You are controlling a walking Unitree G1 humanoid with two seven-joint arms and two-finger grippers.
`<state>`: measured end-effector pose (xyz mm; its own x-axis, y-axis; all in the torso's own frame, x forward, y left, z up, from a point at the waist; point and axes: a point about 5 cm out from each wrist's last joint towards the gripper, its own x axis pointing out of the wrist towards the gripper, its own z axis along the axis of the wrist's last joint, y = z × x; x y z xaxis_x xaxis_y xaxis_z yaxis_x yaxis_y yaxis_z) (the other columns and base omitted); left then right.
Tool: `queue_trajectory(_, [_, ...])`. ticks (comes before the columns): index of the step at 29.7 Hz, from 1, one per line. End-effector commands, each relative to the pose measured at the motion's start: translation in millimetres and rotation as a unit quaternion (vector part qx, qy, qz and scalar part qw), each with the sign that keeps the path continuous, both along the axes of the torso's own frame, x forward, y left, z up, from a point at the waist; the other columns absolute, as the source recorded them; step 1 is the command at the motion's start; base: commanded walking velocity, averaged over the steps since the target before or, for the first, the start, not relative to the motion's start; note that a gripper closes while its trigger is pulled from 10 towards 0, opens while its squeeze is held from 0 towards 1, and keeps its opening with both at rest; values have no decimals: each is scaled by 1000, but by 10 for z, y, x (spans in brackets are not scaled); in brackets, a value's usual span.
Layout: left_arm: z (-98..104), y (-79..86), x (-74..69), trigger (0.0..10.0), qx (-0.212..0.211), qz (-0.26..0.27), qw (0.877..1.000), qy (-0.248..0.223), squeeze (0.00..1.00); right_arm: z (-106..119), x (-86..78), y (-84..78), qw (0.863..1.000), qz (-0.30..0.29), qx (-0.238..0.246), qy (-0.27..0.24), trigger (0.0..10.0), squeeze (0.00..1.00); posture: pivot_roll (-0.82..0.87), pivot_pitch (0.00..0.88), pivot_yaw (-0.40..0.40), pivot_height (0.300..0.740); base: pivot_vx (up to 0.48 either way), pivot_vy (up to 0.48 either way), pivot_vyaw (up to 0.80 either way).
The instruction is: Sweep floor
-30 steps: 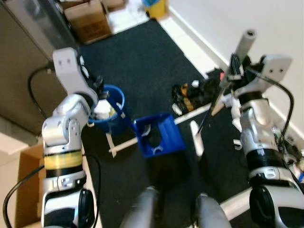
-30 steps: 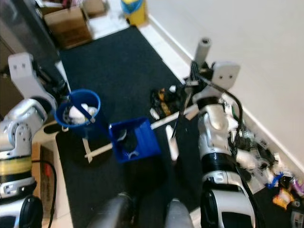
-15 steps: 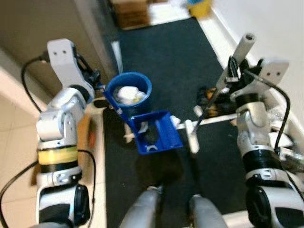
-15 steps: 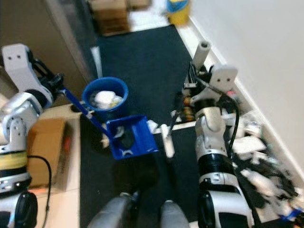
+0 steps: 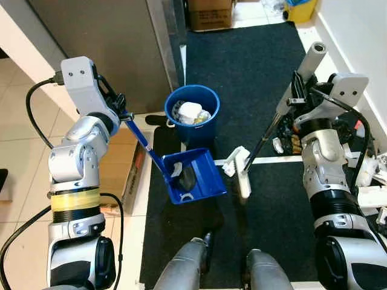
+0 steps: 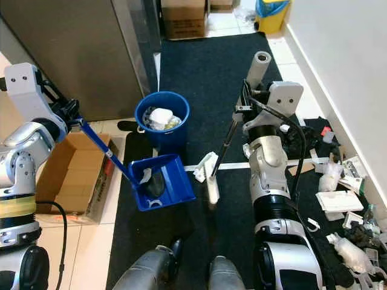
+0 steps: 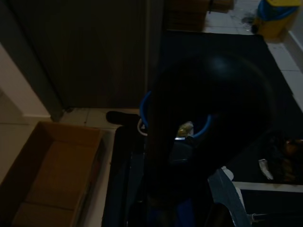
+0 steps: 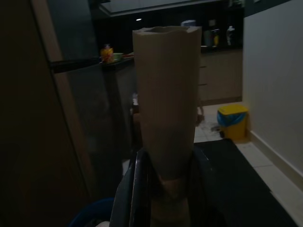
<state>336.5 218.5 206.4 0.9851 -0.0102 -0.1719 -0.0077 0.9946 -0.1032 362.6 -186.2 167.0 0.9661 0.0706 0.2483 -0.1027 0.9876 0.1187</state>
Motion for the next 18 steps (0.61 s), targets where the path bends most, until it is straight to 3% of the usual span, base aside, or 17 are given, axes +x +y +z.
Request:
queue_trajectory(1, [116,36,4,10000,17,1,999,-28,0,60,7,5,1000,-4,0,-15,10000,0,11,141,85,740,0,0,0])
queue_trajectory(14, [128,-33,8,10000,44,-25,998,-44,0,60,13,-5,1000,-11,1,-16,10000,0,10,138,84,740,0,0,0])
queue_trajectory(18, [171,-44,11,10000,44,-27,997,-57,0,60,13,-4,1000,-10,0,-16,10000,0,10,139,83,740,341,0,0])
